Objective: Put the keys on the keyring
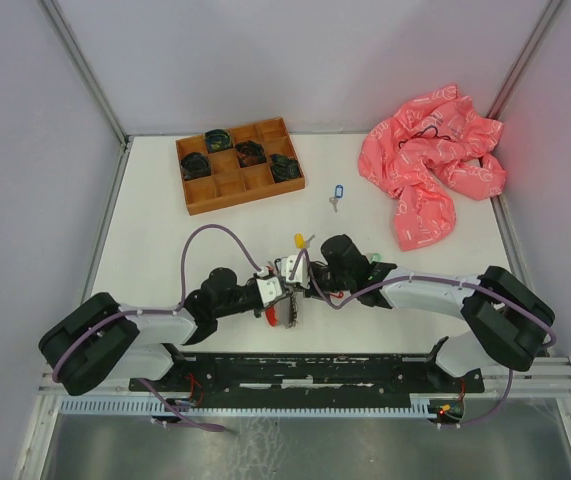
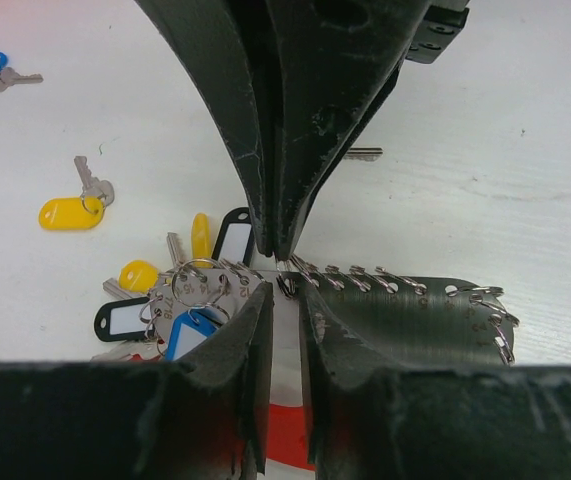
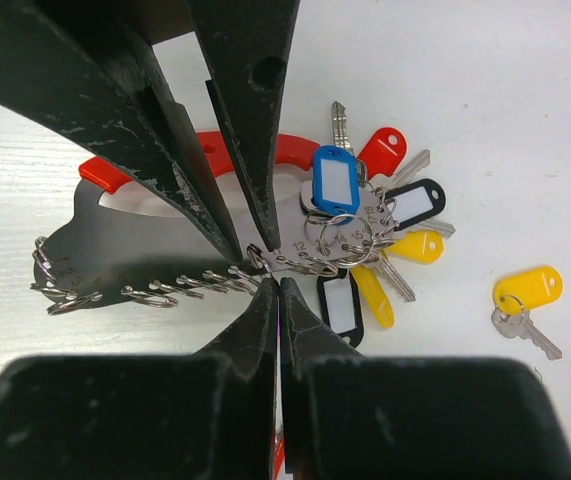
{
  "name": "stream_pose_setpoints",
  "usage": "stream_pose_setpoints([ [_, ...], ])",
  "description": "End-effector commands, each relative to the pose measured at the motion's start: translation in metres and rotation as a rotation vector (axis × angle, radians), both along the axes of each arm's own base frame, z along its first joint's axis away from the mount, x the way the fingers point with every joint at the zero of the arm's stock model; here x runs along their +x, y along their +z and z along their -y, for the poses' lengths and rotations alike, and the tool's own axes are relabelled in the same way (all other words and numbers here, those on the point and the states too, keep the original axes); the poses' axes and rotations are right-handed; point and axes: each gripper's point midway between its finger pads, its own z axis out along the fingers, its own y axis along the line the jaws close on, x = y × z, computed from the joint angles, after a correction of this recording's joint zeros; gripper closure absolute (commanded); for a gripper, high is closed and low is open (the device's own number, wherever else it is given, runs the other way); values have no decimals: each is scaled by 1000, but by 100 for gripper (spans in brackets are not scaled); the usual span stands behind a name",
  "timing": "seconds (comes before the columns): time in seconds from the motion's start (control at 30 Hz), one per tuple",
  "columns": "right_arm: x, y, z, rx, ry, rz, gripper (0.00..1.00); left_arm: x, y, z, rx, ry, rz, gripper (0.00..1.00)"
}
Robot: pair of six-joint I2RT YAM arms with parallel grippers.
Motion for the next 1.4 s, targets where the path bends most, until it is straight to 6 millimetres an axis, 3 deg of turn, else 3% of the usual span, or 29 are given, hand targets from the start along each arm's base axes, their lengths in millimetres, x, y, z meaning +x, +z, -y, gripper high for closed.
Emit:
stream_pose_setpoints([
  [0.0, -3, 25, -14, 90, 52, 52, 99, 13, 21, 10, -63, 29, 27, 77],
  [0.27, -7, 25, -16, 101, 68, 30, 99, 18, 22, 9, -72, 56, 31, 79],
  [0.47, -10, 26, -17, 108, 80, 17, 99, 20, 20, 9, -67, 66, 26, 85],
  [0.6, -11, 28, -17, 113, 77, 16, 99, 22, 19, 8, -61, 72, 24, 96],
  [0.77, -9, 38, -15, 134, 41, 17, 94, 23, 20, 5, -62, 82, 34, 97],
  [0.87, -3, 44, -8, 137, -39, 15, 80, 23, 20, 4, -61, 84, 40, 97],
  [1.07, 0, 57, 11, 116, -237, -105, 63, 23, 20, 4, -59, 82, 46, 97],
  [1.2, 7, 54, 30, 90, -427, -177, 61, 23, 21, 3, -61, 82, 50, 97],
  [1.37, 15, 37, 58, -7, -654, -236, 60, 23, 22, 3, -63, 86, 53, 97],
])
